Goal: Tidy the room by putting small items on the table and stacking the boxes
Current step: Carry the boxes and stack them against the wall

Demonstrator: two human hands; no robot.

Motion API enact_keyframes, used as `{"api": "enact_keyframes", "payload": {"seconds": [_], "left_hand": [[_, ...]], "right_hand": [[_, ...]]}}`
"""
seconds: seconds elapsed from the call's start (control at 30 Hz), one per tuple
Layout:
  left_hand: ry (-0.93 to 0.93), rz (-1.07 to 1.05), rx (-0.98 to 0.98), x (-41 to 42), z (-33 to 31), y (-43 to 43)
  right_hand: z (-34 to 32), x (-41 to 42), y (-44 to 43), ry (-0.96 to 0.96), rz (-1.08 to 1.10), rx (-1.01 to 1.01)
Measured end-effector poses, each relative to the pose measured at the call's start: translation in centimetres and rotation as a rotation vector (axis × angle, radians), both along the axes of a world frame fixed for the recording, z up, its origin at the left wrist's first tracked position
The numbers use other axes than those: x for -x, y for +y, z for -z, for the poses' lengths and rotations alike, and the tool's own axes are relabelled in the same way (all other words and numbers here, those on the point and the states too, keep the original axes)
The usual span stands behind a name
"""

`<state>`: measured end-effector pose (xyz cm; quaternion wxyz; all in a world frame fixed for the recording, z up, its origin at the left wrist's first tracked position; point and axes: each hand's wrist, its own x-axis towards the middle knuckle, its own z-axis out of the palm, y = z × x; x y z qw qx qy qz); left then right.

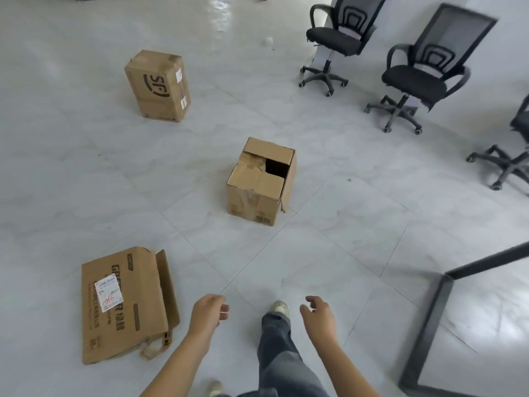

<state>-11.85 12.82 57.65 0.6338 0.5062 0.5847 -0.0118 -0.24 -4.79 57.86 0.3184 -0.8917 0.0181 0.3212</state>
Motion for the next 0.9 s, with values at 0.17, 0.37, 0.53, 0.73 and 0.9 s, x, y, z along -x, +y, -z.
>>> {"api": "enact_keyframes", "payload": {"seconds": [0.17, 0.37, 0.53, 0.73, 0.9], "left_hand": [[0.005, -0.037, -0.081, -7.7, -0.6, 4.3], [-0.038, -0.057, -0.12, -16.3, -1.4, 6.3], [0.036, -0.111, -0.135, -20.1, -0.8, 10.7], [0.03, -0.082, -0.139, -27.4, 0.5, 18.9], [-0.019, 0.056, -0.2, -35.2, 3.2, 24.4]], "right_hand": [[-1.0, -11.9, 5.2, -0.031, 0.025, -0.147], [-0.4, -20.7, 9.0, -0.005, 0.011, -0.199], [1.7, -23.2, 10.6, 0.123, 0.05, -0.146], [2.6, -29.1, 15.6, 0.15, 0.128, -0.111], [5.1, -35.5, 20.1, 0.13, 0.23, -0.202]]}}
